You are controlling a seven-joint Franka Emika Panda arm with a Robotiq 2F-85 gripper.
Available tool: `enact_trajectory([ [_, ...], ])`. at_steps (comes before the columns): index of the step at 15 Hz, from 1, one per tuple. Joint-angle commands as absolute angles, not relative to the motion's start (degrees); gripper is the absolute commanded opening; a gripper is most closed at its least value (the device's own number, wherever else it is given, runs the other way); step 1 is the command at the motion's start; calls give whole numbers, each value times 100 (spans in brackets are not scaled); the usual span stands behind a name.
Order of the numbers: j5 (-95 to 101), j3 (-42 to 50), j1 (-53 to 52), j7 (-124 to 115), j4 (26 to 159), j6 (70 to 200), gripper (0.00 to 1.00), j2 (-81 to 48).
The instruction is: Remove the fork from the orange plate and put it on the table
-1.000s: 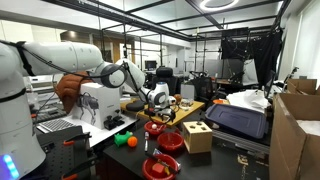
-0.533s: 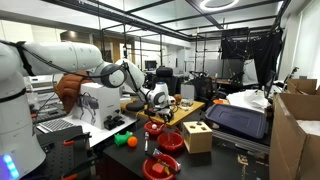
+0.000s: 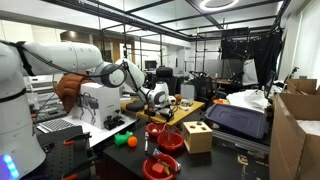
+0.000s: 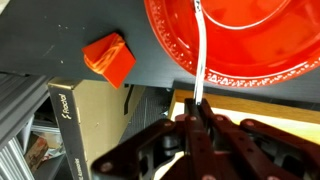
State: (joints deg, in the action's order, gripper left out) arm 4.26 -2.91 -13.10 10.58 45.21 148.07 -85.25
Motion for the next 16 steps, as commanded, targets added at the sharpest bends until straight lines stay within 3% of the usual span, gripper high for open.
enact_trajectory([
  [1,451,-268,-1329,846,4294,14513,2,-8524],
  [16,79,-934,-954,1423,4003,11736,2,-7866],
])
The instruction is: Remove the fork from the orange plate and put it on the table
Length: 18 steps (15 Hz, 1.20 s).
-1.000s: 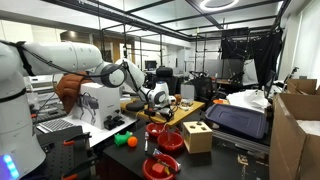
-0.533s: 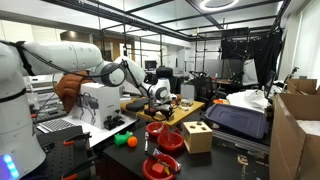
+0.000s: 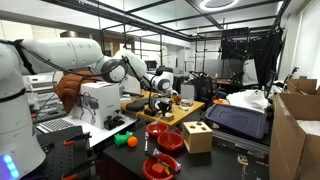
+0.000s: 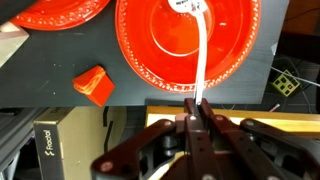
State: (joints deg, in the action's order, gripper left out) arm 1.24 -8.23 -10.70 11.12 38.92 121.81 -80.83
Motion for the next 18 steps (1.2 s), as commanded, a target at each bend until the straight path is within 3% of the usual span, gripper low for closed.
enact_trajectory([
  [1,117,-934,-929,1558,4028,11653,2,-7843],
  [11,188,-872,-650,2267,5024,11558,2,-7654],
  [18,15,-1104,-324,2318,6481,12082,2,-6684],
])
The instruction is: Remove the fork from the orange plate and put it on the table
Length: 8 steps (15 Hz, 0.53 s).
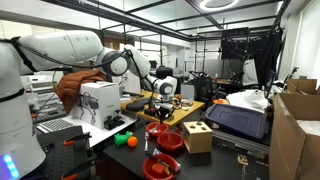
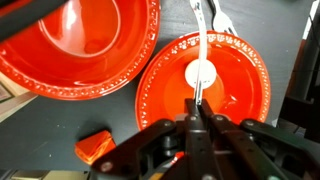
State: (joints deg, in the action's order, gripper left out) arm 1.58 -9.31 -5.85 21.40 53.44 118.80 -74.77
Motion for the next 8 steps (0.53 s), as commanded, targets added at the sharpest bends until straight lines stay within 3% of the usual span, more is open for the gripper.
enact_trajectory([
  [1,-4,-1149,-258,2332,6684,12099,2,-6547],
  [8,-323,-1632,473,2899,8292,12247,2,-5748],
])
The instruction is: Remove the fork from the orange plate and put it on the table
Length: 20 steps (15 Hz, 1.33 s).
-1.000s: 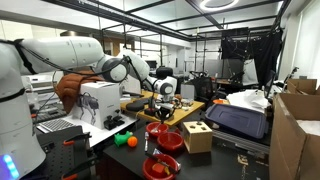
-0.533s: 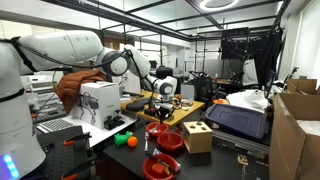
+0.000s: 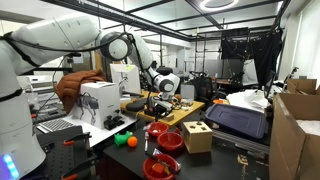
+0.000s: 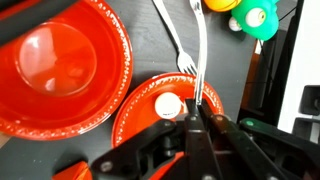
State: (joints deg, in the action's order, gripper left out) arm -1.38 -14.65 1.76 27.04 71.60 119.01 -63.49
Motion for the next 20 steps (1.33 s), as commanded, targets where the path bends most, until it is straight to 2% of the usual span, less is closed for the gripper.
enact_trajectory([
  [1,-438,-1600,488,2975,8495,12296,2,-5672],
  [10,-973,-1718,848,3102,10322,13507,2,-5407],
  [20,-1059,-1424,1045,2116,10900,14908,2,-5360],
])
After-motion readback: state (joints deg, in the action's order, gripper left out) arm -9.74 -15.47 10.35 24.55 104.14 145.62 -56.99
